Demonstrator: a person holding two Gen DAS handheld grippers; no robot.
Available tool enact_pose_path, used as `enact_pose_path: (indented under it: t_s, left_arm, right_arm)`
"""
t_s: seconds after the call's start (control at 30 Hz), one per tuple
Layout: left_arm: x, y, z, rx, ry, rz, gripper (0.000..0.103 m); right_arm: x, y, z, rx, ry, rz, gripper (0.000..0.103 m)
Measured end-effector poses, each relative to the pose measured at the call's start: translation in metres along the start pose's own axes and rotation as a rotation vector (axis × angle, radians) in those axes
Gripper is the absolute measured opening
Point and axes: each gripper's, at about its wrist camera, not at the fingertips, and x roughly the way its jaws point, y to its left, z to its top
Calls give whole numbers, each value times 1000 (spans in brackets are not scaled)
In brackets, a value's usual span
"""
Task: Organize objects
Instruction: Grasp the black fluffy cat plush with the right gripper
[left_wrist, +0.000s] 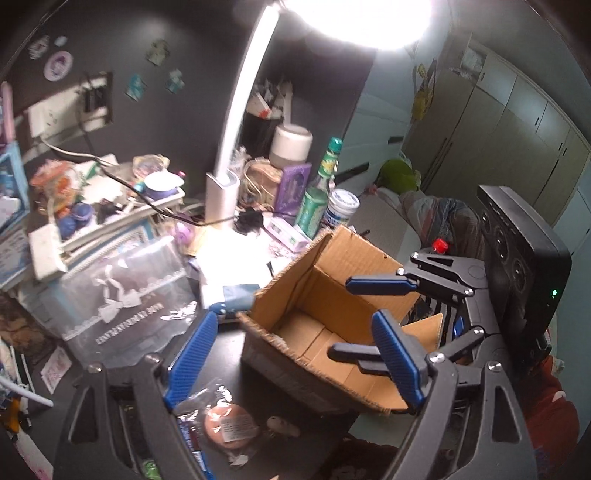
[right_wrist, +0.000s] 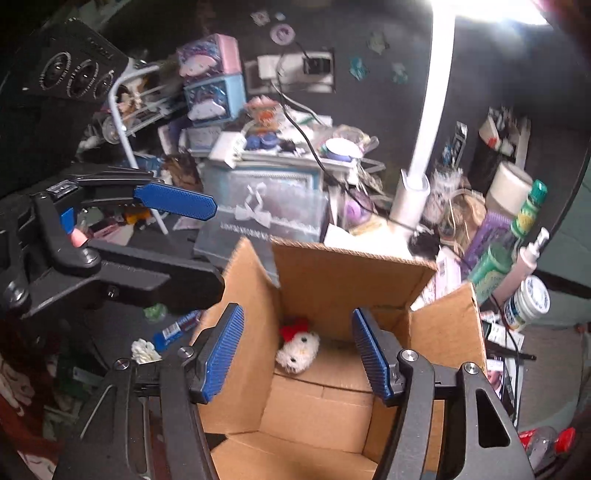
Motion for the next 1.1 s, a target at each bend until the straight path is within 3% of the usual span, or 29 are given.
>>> enact_pose_path:
  t_s: [0.27, 0.43, 0.53, 0.63, 0.8, 0.9, 1.1]
  left_arm:
    - [-79, 53, -49, -54, -153, 246, 92]
    - [-101, 89, -99, -102, -178, 366, 96]
    - [-101, 111, -129, -134, -168, 408, 101]
    - [-100, 130, -155, -165, -159, 435, 102]
    - [-90, 167, -192, -211, -121, 518, 102]
    - [-86, 184, -209, -258, -122, 485, 102]
    - [-76, 197, -225, -275, -118, 460, 102]
  right_arm:
    - [-4, 85, 5, -119, -113, 149, 62]
    - [24, 137, 2, -143, -88, 286, 70]
    - [57, 167, -6, -174, -30, 342, 74]
    - [100, 180, -11, -149, 48, 332, 80]
    - [170, 176, -17, -83, 152, 209, 81]
    - [198, 167, -13, -53, 189, 180, 90]
    - [235, 157, -7, 9, 217, 131, 91]
